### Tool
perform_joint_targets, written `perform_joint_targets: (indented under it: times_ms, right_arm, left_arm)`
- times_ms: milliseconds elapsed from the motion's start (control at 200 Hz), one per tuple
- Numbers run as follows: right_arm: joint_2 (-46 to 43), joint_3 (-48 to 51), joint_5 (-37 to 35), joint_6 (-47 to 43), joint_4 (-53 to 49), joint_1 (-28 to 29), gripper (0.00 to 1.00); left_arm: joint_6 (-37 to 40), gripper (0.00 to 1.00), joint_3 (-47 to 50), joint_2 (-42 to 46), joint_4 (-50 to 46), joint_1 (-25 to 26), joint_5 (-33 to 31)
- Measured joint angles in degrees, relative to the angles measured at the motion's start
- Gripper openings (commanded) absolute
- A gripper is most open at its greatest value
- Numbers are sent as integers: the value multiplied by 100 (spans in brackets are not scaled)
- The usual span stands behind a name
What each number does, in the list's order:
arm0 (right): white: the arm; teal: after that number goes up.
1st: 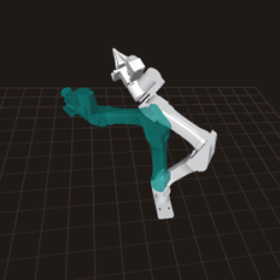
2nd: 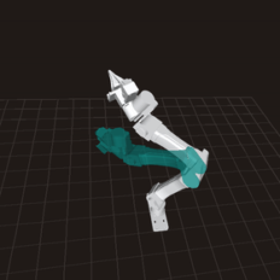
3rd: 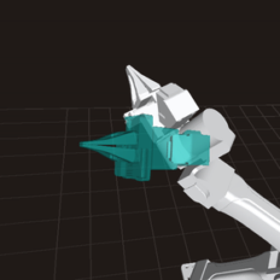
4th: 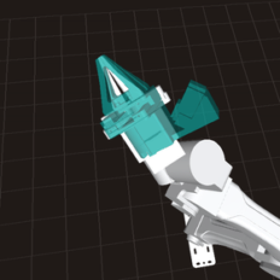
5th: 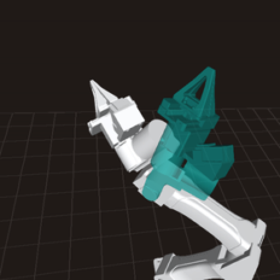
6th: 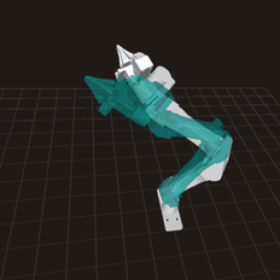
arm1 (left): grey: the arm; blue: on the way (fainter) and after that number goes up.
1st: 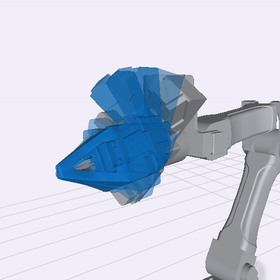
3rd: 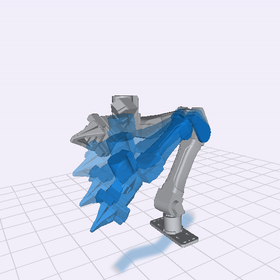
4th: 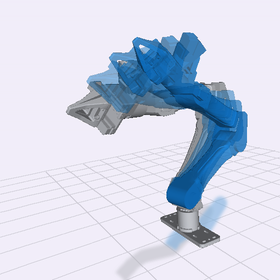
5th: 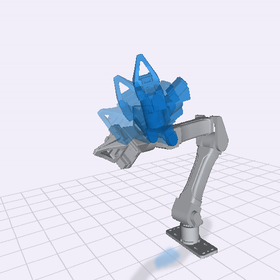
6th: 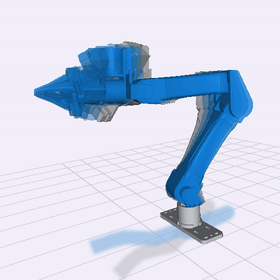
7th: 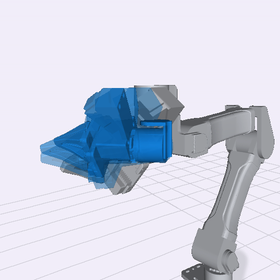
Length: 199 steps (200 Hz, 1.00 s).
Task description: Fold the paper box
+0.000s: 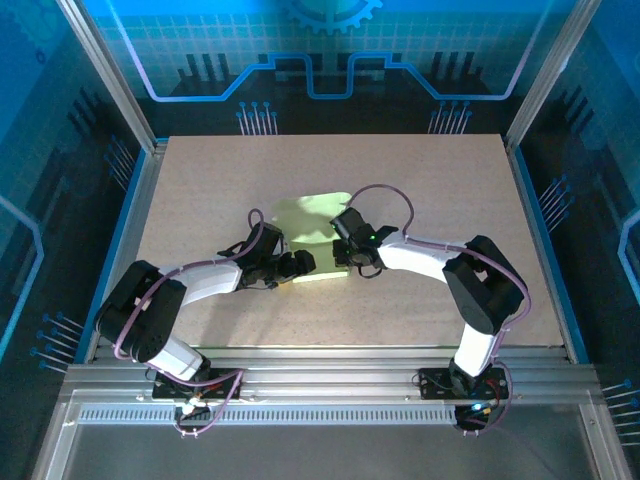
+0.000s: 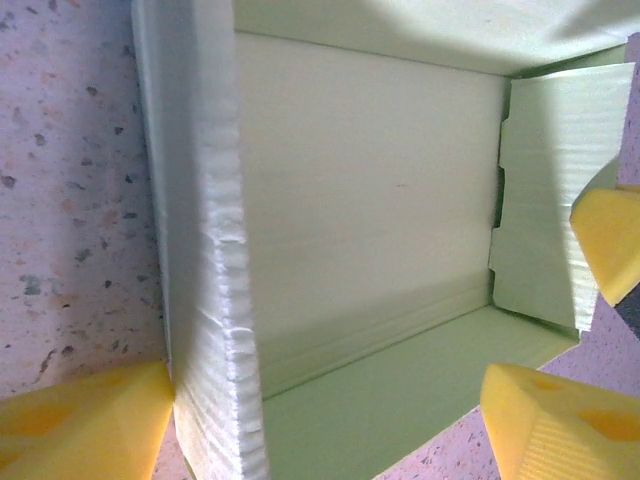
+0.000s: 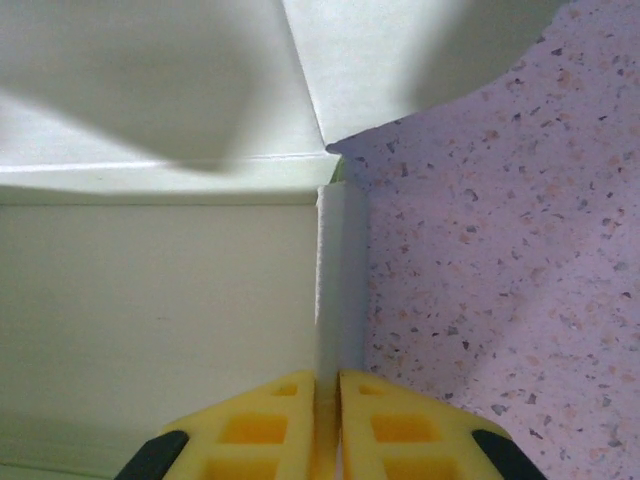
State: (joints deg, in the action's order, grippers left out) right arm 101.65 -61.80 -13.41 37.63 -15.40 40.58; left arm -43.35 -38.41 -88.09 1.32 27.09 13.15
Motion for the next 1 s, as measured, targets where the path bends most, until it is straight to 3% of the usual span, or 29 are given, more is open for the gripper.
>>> perform_joint_targets:
  times_ms: [475, 775, 996]
  right_arm:
    - [236, -219, -33, -131, -4, -13, 14]
    - [461, -481, -356, -369, -358, 46, 11]
    - [667, -822, -691, -581, -761, 214, 15]
  left_arm:
    - [24, 82, 0, -17, 0, -4, 0]
    - [39, 82, 0, -57, 26, -4, 4]
    - [39, 82, 0, -59, 26, -4, 4]
